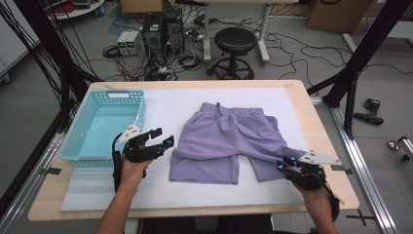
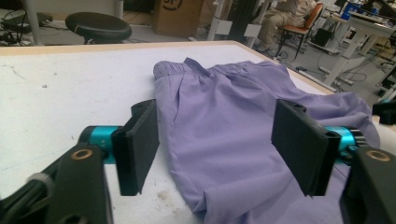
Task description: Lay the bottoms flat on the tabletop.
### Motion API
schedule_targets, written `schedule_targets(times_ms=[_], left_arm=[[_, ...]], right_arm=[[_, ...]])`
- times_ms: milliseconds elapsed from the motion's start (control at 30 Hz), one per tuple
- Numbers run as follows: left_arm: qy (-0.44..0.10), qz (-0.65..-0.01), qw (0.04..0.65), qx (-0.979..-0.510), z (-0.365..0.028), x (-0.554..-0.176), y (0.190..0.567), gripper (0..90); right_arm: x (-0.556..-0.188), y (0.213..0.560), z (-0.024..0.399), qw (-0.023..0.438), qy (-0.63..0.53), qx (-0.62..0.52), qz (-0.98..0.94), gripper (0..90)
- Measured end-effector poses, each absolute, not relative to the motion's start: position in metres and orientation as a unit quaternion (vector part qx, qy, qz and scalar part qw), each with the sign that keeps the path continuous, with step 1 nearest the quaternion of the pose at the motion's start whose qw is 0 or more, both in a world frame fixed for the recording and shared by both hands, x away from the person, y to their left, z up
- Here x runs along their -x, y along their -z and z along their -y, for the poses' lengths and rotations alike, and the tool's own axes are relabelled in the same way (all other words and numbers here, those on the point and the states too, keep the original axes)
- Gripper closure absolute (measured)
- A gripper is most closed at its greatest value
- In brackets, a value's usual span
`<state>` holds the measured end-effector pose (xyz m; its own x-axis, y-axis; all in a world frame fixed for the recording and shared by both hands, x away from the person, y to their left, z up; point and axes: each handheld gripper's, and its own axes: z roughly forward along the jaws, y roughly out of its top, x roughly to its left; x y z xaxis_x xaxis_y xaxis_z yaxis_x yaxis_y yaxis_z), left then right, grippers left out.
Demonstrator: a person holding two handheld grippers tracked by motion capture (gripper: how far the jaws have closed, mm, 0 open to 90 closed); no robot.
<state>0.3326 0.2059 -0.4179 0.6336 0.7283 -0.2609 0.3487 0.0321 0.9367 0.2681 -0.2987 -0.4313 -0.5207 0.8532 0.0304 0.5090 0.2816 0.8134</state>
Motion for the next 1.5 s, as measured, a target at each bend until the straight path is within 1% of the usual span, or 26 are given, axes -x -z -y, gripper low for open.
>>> schedule_targets(times_ms=[67, 233, 267, 333, 367, 400, 433, 500, 567, 633, 667, 733, 767, 800, 867, 933, 967, 1033, 1133, 1200, 1233, 1267, 1333, 1367, 1400, 1500], left_arm=[[-0.158, -0.4, 0.595, -0.679, -0.205, -0.333, 0.419, 29.6], [-0.158, -0.4, 0.593, -0.681, -0.206, -0.333, 0.42, 29.8], [-0.157, -0.4, 0.593, -0.681, -0.206, -0.333, 0.42, 30.1], [-0.157, -0.399, 0.592, -0.682, -0.207, -0.332, 0.421, 30.7], [-0.156, -0.4, 0.592, -0.682, -0.207, -0.331, 0.421, 31.1], [-0.156, -0.399, 0.59, -0.685, -0.207, -0.33, 0.422, 31.1], [-0.155, -0.4, 0.59, -0.684, -0.207, -0.329, 0.423, 31.3], [-0.155, -0.399, 0.586, -0.688, -0.207, -0.327, 0.425, 32.0], [-0.153, -0.399, 0.584, -0.69, -0.206, -0.324, 0.427, 32.9], [-0.152, -0.399, 0.581, -0.693, -0.207, -0.322, 0.428, 33.5], [-0.151, -0.399, 0.582, -0.692, -0.207, -0.322, 0.428, 34.2], [-0.152, -0.398, 0.582, -0.692, -0.207, -0.319, 0.427, 35.1], [-0.152, -0.398, 0.583, -0.692, -0.208, -0.318, 0.426, 35.8], [-0.152, -0.397, 0.583, -0.693, -0.208, -0.316, 0.426, 36.6], [-0.154, -0.397, 0.583, -0.692, -0.209, -0.313, 0.426, 37.4], [-0.155, -0.397, 0.584, -0.691, -0.21, -0.311, 0.427, 37.7], [-0.155, -0.398, 0.584, -0.69, -0.21, -0.31, 0.427, 37.8], [-0.157, -0.395, 0.584, -0.691, -0.21, -0.31, 0.427, 39.5], [-0.155, -0.392, 0.583, -0.694, -0.211, -0.31, 0.426, 44.2], [-0.157, -0.393, 0.583, -0.694, -0.212, -0.311, 0.425, 46.2], [-0.157, -0.395, 0.583, -0.692, -0.213, -0.311, 0.425, 46.3], [-0.157, -0.396, 0.584, -0.691, -0.215, -0.311, 0.425, 46.2], [-0.157, -0.398, 0.584, -0.69, -0.216, -0.312, 0.425, 46.2], [-0.156, -0.4, 0.583, -0.69, -0.217, -0.312, 0.426, 46.2], [-0.156, -0.401, 0.582, -0.69, -0.217, -0.311, 0.427, 46.2], [-0.153, -0.403, 0.578, -0.693, -0.217, -0.31, 0.429, 46.2]], right_arm=[[-0.274, 0.436, 0.283, 0.194, -0.413, -0.421, -0.784, 63.9], [-0.283, 0.446, 0.249, 0.157, -0.399, -0.39, -0.814, 62.4], [-0.283, 0.448, 0.245, 0.153, -0.392, -0.388, -0.82, 63.8], [-0.284, 0.454, 0.236, 0.156, -0.354, -0.384, -0.838, 69.8], [-0.282, 0.455, 0.235, 0.168, -0.353, -0.382, -0.837, 78.8], [-0.282, 0.454, 0.235, 0.165, -0.35, -0.384, -0.839, 88.5], [-0.282, 0.453, 0.235, 0.157, -0.348, -0.382, -0.841, 90.0], [-0.28, 0.453, 0.234, 0.147, -0.349, -0.374, -0.847, 90.0], [-0.275, 0.452, 0.23, 0.117, -0.36, -0.349, -0.857, 90.0], [-0.27, 0.452, 0.224, 0.105, -0.361, -0.328, -0.867, 90.0], [-0.269, 0.452, 0.22, 0.085, -0.366, -0.317, -0.871, 90.0], [-0.266, 0.452, 0.216, 0.072, -0.368, -0.308, -0.875, 90.0], [-0.264, 0.451, 0.216, 0.069, -0.368, -0.304, -0.876, 89.3], [-0.264, 0.45, 0.217, 0.071, -0.37, -0.308, -0.874, 83.7], [-0.264, 0.446, 0.22, 0.08, -0.387, -0.324, -0.86, 67.9], [-0.267, 0.438, 0.22, 0.101, -0.409, -0.337, -0.842, 63.4], [-0.269, 0.434, 0.216, 0.12, -0.416, -0.337, -0.836, 60.3], [-0.276, 0.432, 0.206, 0.128, -0.415, -0.333, -0.837, 60.6], [-0.288, 0.439, 0.185, 0.122, -0.397, -0.325, -0.85, 60.9], [-0.295, 0.448, 0.173, 0.121, -0.373, -0.324, -0.861, 62.6], [-0.297, 0.452, 0.169, 0.124, -0.356, -0.324, -0.868, 65.3], [-0.296, 0.454, 0.167, 0.137, -0.354, -0.318, -0.869, 71.7], [-0.294, 0.453, 0.167, 0.126, -0.356, -0.315, -0.871, 89.1], [-0.292, 0.453, 0.167, 0.127, -0.355, -0.304, -0.875, 89.3], [-0.29, 0.452, 0.168, 0.117, -0.354, -0.297, -0.879, 89.6], [-0.281, 0.45, 0.167, 0.067, -0.36, -0.262, -0.893, 90.0]])
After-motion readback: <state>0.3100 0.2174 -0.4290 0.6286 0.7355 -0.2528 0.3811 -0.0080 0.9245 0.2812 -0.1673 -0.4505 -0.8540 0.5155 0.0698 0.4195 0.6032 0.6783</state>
